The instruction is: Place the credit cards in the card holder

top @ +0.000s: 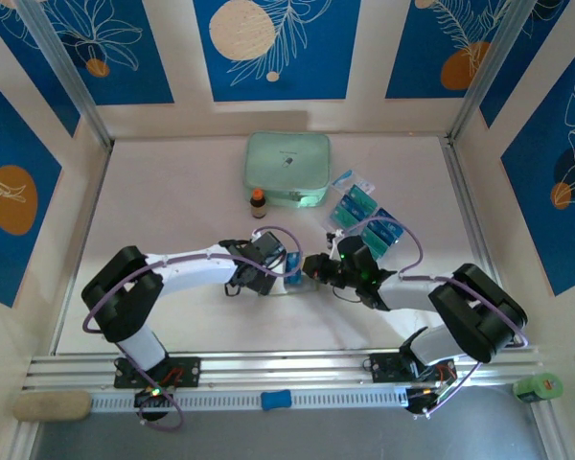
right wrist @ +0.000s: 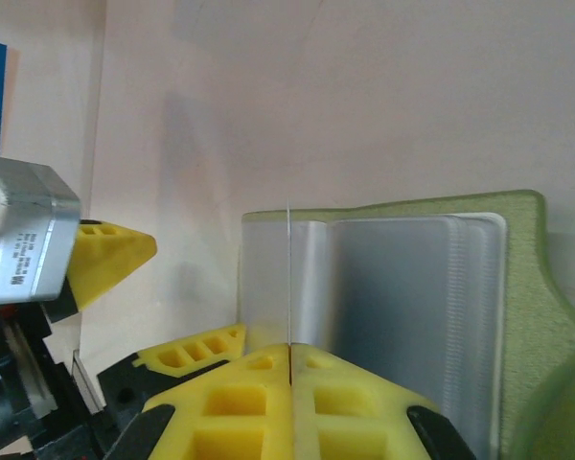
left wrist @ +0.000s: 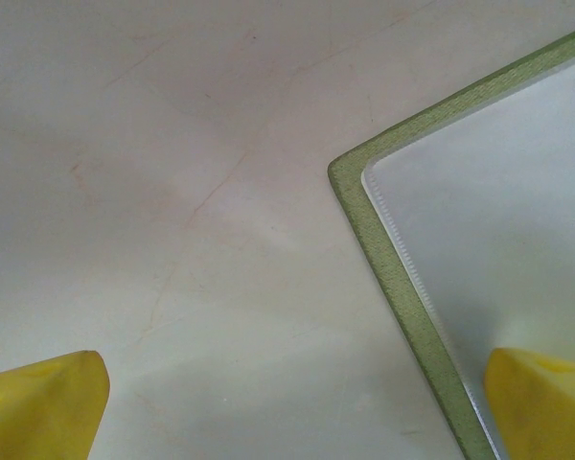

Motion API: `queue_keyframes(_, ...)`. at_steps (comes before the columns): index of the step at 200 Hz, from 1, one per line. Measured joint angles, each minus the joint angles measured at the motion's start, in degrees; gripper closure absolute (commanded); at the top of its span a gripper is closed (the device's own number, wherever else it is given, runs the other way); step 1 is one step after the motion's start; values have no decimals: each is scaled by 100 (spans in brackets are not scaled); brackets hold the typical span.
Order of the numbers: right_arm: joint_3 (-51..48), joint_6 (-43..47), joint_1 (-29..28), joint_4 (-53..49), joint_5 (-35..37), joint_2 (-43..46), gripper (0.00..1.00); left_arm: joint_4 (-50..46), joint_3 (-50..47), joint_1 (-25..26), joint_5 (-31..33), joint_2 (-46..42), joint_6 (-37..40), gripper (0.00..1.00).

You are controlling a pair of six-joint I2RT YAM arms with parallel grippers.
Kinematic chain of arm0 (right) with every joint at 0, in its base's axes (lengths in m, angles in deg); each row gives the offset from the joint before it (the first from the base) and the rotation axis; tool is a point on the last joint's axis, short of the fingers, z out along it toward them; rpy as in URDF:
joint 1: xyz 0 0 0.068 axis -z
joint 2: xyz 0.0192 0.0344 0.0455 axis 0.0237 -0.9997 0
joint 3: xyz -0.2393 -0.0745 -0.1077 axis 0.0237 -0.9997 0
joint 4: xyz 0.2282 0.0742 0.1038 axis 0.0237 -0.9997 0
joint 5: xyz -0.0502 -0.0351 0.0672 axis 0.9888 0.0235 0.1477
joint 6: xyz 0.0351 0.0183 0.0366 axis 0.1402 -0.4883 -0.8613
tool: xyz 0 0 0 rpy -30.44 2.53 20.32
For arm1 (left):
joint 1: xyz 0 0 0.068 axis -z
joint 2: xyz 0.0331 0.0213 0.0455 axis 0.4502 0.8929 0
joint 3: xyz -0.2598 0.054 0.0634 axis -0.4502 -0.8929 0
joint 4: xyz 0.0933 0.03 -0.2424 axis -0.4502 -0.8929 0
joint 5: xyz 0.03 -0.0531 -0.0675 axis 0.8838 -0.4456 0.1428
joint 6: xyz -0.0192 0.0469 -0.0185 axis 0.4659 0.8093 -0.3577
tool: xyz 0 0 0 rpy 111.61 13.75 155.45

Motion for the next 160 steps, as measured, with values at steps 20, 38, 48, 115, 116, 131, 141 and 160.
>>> queue_keyframes(20,-42,0,0,68,28,-70,100,0,0,0,0,0,0,0)
queue_keyframes(38,-52,-17,-2,142,48,-177,100,0,-4,0,0,0,0,0)
queue_keyframes(48,-52,-24,-2,195,55,-229,100,4,-11,0,2,0,0,0)
queue_keyframes(115,-83,-61,-4,470,50,-407,100,22,-31,0,2,0,-2,0)
queue_keyframes(116,-83,-61,-4,470,50,-409,100,22,-31,0,2,0,-2,0)
queue_keyframes(131,-83,-66,-4,522,42,-450,100,22,-31,0,0,0,-2,0)
queue_keyframes(141,-83,-68,-4,553,28,-474,100,22,-31,0,2,0,-2,0)
queue_keyframes(160,-83,-105,-4,601,-11,-551,100,22,-31,0,2,0,-2,0)
